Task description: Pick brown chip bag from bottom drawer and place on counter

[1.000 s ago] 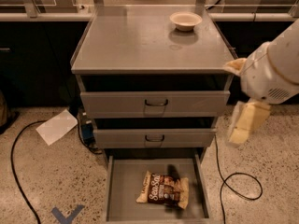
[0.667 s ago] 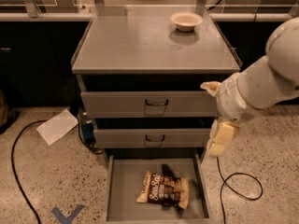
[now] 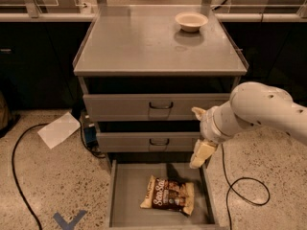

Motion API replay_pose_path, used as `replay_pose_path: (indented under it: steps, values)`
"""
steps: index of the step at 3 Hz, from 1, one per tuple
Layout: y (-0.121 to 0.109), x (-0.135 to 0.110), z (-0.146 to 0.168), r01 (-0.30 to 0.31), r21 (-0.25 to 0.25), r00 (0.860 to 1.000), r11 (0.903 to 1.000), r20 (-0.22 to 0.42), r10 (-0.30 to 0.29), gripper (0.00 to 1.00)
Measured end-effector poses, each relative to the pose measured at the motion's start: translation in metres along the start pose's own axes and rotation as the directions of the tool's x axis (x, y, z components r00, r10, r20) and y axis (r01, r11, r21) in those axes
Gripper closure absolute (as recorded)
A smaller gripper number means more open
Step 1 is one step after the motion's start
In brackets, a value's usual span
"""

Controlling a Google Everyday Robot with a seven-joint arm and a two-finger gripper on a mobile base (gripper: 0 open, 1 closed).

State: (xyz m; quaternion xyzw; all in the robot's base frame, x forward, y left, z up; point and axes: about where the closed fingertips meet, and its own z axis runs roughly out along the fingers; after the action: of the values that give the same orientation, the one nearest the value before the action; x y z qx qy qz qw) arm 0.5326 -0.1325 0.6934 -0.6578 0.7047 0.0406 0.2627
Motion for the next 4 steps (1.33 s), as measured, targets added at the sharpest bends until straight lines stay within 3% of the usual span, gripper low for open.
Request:
replay_pose_path:
  steps: [2, 3, 4]
  values:
    - [0.006, -0.002, 0.012, 0.008, 0.010, 1.000, 0.9999, 0.030, -0.009, 0.00]
    - [0.023, 0.006, 0.054, 0.001, -0.020, 1.000, 0.9998, 0.031, -0.001, 0.00]
    - [0.044, 0.029, 0.116, -0.003, -0.070, 1.000, 0.9975, -0.017, 0.002, 0.00]
